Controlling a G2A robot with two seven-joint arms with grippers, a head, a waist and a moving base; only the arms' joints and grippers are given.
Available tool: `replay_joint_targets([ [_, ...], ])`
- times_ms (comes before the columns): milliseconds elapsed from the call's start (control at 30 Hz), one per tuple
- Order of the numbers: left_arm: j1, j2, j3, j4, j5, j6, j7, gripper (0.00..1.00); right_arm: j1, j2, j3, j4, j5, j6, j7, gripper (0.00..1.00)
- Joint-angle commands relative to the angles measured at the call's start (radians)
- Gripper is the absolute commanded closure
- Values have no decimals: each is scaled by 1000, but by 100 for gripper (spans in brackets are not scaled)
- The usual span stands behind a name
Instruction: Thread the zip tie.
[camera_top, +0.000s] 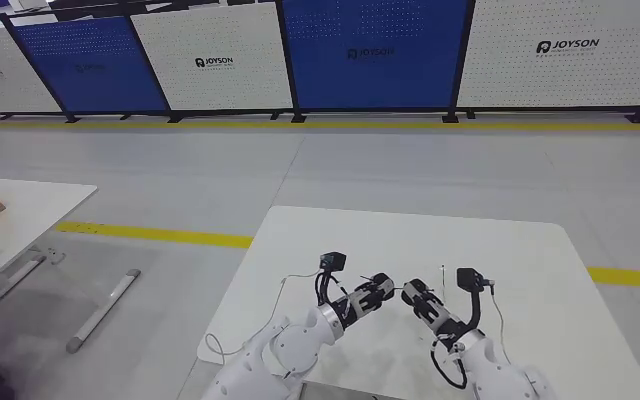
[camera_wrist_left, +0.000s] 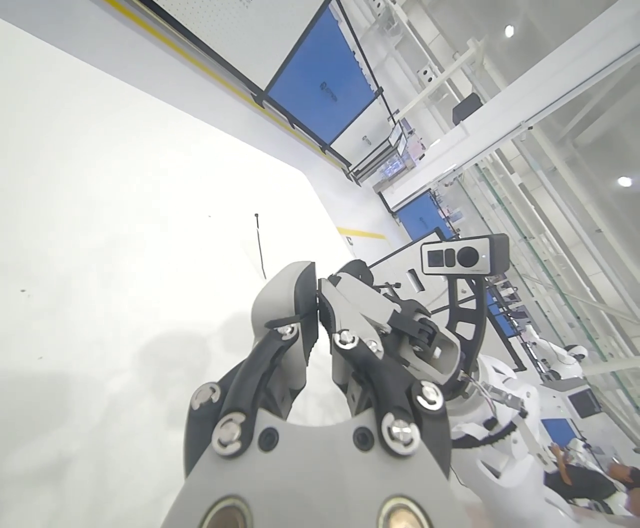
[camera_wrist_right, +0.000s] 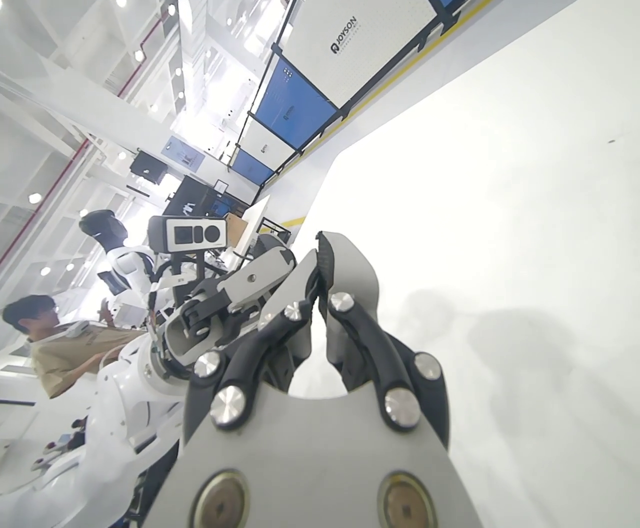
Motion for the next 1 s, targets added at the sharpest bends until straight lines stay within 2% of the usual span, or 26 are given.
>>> replay_joint_targets([
  [0, 2, 0, 0, -2, 1, 3, 2, 100, -1, 1, 3, -1, 7, -8, 9, 100],
  [200, 4, 1, -2, -6, 2, 3, 1, 100, -2, 3, 10, -3, 13, -10, 10, 100],
  [333, 3, 0, -2, -5, 10, 20, 19, 100, -5, 4, 14, -6, 17, -8, 8, 100],
  [367, 2, -1, -1, -5, 11, 26, 22, 100, -6, 5, 14, -7, 17, -6, 7, 98],
  [533, -4, -3, 3, -1, 7, 65, 24, 100, -5, 6, 13, -7, 6, -1, 11, 71],
  [767, -11, -7, 11, -1, 10, 102, 31, 100, -7, 8, 9, -12, -24, -6, -1, 69],
  [967, -17, -11, 13, 4, -6, 126, 45, 100, -16, 11, 4, -13, -66, -13, -18, 75],
])
